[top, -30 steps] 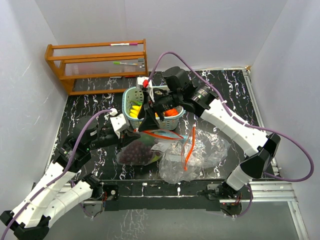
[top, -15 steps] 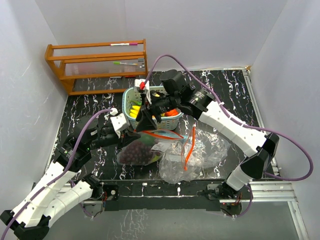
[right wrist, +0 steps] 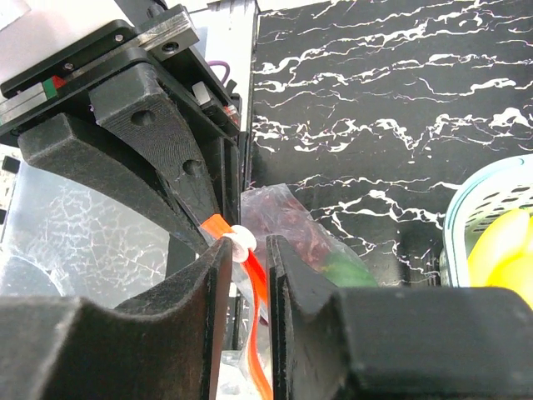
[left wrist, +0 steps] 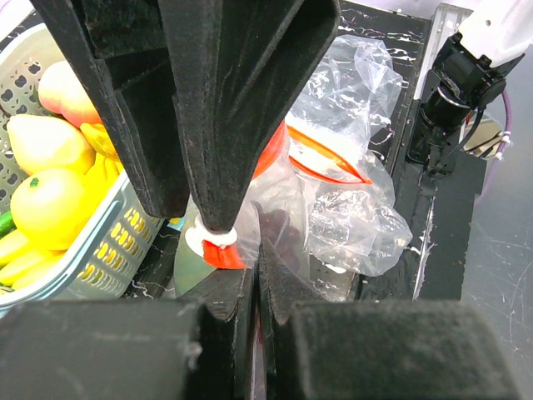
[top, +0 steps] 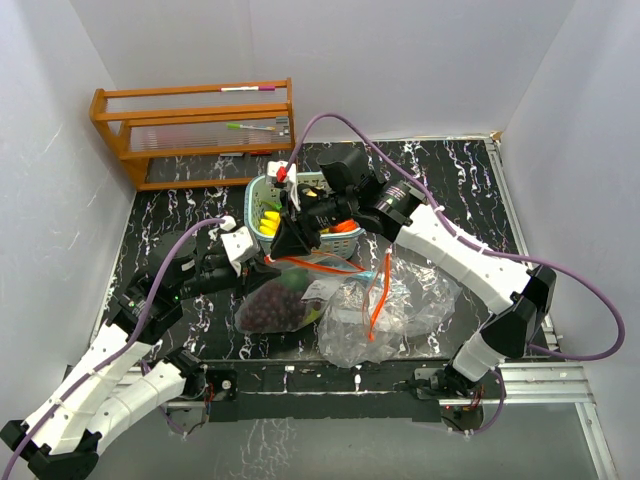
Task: Place the food in the zip-top bag and seal the zipper
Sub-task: Zip the zipper food storage bag at the center of the board.
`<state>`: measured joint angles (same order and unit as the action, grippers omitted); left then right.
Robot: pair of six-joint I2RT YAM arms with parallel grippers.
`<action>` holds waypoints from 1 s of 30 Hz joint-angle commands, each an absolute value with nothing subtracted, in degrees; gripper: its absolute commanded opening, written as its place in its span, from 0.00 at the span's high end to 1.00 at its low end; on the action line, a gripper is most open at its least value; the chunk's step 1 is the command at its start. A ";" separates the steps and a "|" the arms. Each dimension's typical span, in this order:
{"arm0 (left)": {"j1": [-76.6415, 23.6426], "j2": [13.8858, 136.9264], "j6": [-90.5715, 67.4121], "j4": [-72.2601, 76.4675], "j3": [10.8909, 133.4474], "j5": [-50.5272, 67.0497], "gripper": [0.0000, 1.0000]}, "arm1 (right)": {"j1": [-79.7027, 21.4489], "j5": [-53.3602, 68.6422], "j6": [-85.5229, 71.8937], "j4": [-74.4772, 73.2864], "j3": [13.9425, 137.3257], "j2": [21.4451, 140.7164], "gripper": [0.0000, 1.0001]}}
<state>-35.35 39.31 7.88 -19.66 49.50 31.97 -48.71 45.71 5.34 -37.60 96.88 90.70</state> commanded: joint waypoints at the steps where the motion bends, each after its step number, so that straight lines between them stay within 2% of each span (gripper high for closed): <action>1: -35.42 38.50 7.65 -17.40 50.89 33.04 1.00 | -48.71 45.15 5.38 -33.83 97.38 88.95 0.75; 3: -35.42 38.50 7.75 -17.40 50.90 33.09 1.00 | -48.69 45.87 5.52 -33.91 97.46 89.08 0.72; 4: -35.44 38.45 7.70 -17.40 50.91 33.20 1.00 | -48.69 46.02 5.57 -34.11 97.47 89.24 0.68; 6: -35.42 38.36 7.64 -17.29 50.81 33.22 1.00 | -48.65 46.20 5.90 -34.63 97.39 89.52 0.53; 9: -35.43 38.17 7.68 -17.46 50.79 33.13 1.00 | -48.73 47.11 6.47 -35.06 97.21 89.64 0.44; 22: -35.42 37.22 8.30 -18.15 51.27 33.02 1.00 | -48.66 53.13 11.13 -40.21 99.21 91.89 0.45; 30: -35.42 37.43 8.21 -17.84 51.14 33.14 1.00 | -48.68 54.49 9.49 -37.52 99.04 90.86 0.53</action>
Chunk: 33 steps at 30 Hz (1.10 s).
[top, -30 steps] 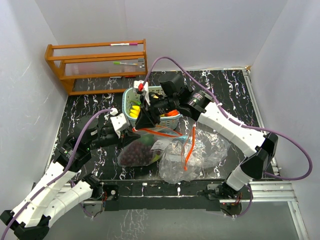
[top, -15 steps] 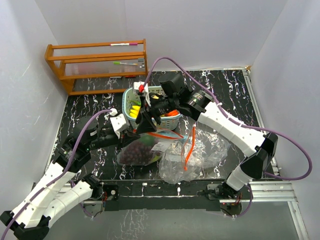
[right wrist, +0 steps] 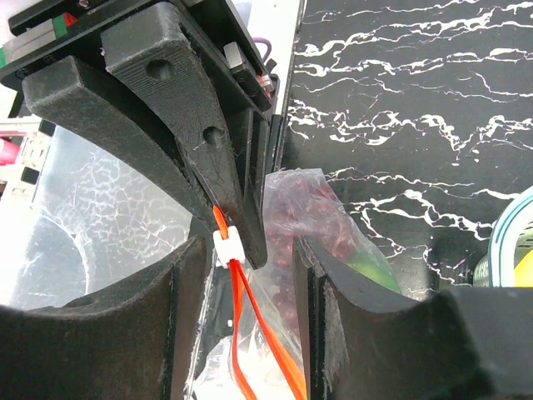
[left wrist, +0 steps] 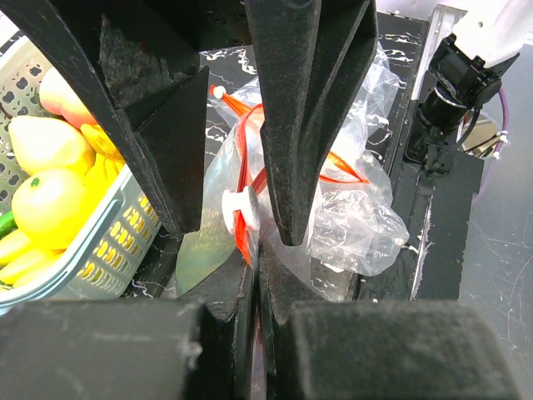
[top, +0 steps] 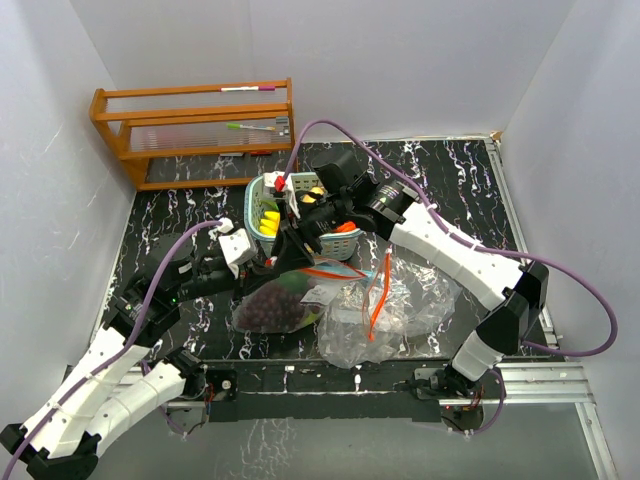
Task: Place the food in the zip-top bag and seal the zipper
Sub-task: Zip the zipper food storage bag at the center of the board.
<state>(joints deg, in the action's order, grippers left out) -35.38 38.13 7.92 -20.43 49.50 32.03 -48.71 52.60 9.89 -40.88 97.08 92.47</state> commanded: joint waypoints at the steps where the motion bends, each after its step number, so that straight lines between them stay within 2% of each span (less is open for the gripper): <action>1: -35.43 37.44 8.19 -17.84 51.11 33.14 1.00 | -48.69 54.49 9.36 -37.19 99.05 90.68 0.53; 7: -35.42 37.35 8.09 -17.77 50.80 33.05 1.00 | -48.69 54.90 8.56 -36.32 99.21 91.05 0.54; 13: -35.42 37.27 8.12 -17.62 50.80 32.88 1.00 | -48.68 55.21 8.44 -36.58 99.36 91.56 0.79; 19: -35.43 37.15 8.11 -17.72 50.72 32.46 1.00 | -48.65 55.05 8.24 -36.94 99.66 91.44 0.90; 33: -35.42 35.10 9.93 -20.82 52.83 23.56 1.00 | -48.66 51.91 9.69 -39.82 95.47 89.68 0.92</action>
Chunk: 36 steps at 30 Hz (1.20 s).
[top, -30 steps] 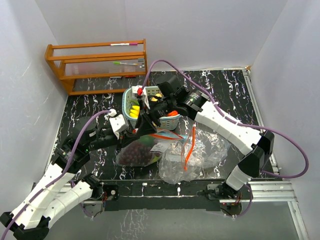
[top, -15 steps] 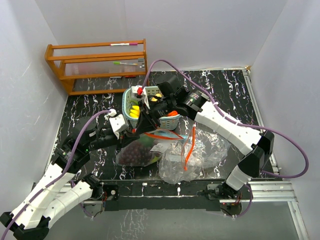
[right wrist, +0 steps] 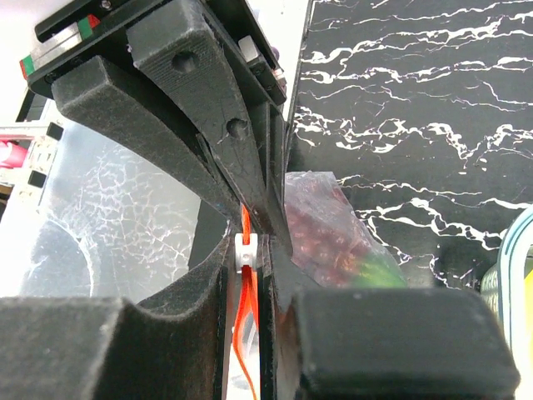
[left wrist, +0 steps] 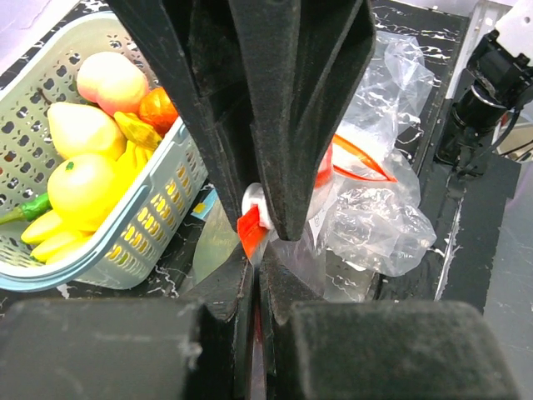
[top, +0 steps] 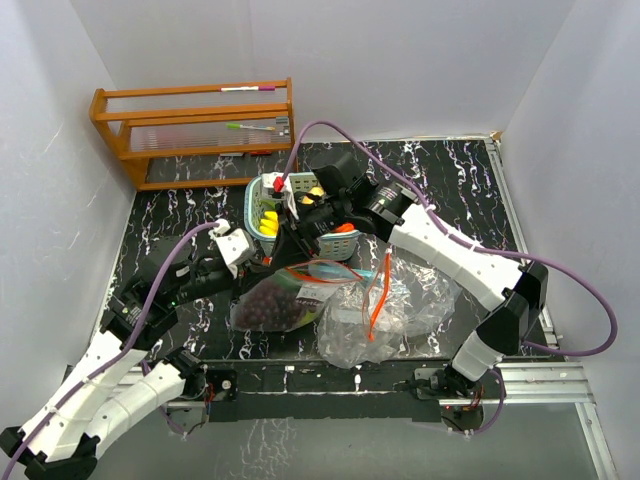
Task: Place the food in the zip-top bag and seal the zipper
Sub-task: Zip the zipper food storage bag at the center of the board.
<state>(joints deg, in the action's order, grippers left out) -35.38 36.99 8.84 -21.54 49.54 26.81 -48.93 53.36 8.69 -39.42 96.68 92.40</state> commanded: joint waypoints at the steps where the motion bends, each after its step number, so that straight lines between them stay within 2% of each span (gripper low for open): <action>1: -35.42 35.00 9.88 -20.75 52.76 23.37 1.00 | -48.59 51.70 9.75 -39.96 95.03 89.51 0.92; 16: -35.47 35.39 8.76 -18.33 51.92 22.97 1.00 | -48.52 48.60 8.39 -39.37 94.34 88.05 0.91; 22: -35.42 35.20 8.17 -17.83 51.65 23.55 1.00 | -48.51 46.71 6.33 -37.36 95.82 88.17 0.59; 26: -35.42 34.93 7.51 -17.07 50.87 23.60 1.00 | -48.48 47.91 5.53 -35.36 96.77 87.99 0.46; 30: -35.42 34.54 7.42 -16.34 50.56 24.09 1.00 | -48.51 47.81 5.28 -34.17 98.16 88.37 0.40; 36: -35.42 34.91 7.37 -16.40 50.46 24.43 1.00 | -48.51 50.72 6.04 -34.61 100.91 89.93 0.39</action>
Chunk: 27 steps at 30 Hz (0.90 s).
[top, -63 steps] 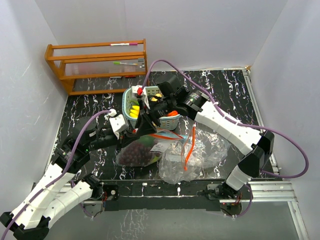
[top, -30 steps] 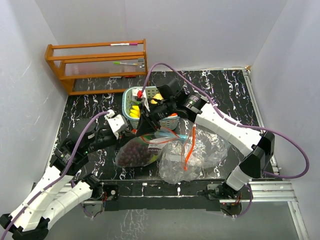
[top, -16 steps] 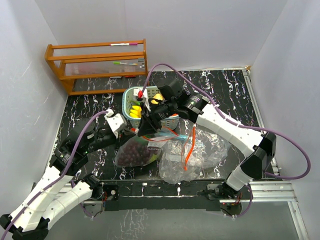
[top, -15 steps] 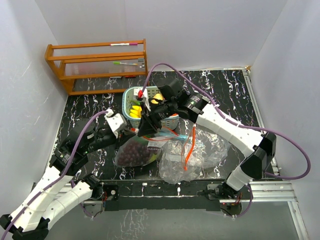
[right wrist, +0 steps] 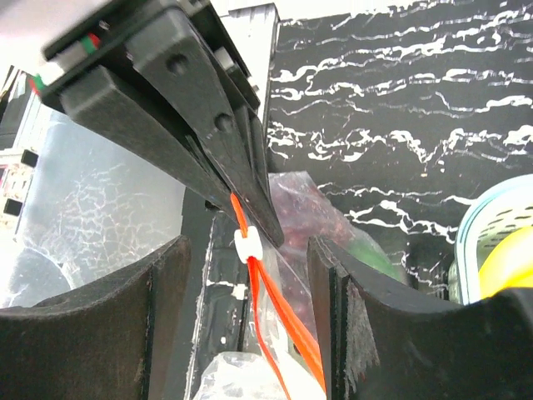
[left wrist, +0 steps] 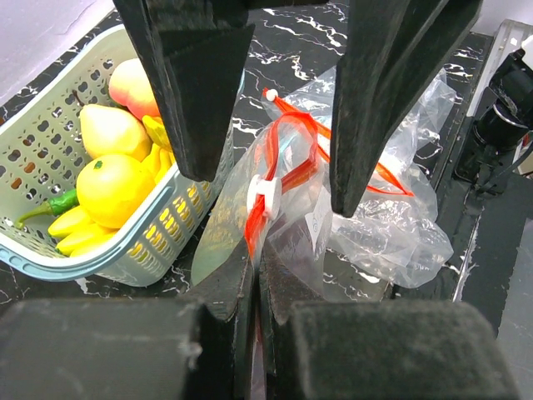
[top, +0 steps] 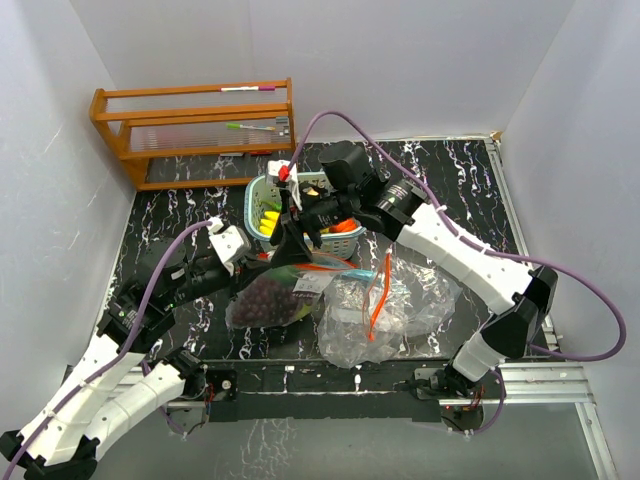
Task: Place the food in the zip-top bag and seal the zipper
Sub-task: Zip the zipper food storage bag at the center of the board.
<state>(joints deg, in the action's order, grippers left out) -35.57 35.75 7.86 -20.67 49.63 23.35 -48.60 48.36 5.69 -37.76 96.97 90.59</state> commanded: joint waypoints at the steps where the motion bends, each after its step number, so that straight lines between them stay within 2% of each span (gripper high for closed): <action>1: -35.42 34.83 7.30 -16.29 50.40 24.51 1.00 | -48.50 51.23 6.25 -34.69 101.05 90.13 0.39; 12: -35.42 34.46 7.55 -16.52 50.28 24.08 1.00 | -48.52 54.47 7.47 -36.01 101.45 92.79 0.40; 17: -35.42 34.45 7.44 -16.47 50.19 24.08 1.00 | -48.52 53.12 6.73 -34.96 101.47 92.21 0.46; 23: -35.42 34.45 7.37 -16.35 50.06 24.15 1.00 | -48.49 51.47 5.83 -33.24 100.40 91.33 0.65; 27: -35.42 34.37 7.29 -16.26 49.85 24.16 1.00 | -48.50 50.93 5.57 -33.09 100.12 91.27 0.74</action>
<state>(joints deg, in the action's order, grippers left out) -35.57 35.51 7.66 -20.16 49.56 23.35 -48.60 51.88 5.80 -36.95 98.67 93.47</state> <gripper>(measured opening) 0.008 0.308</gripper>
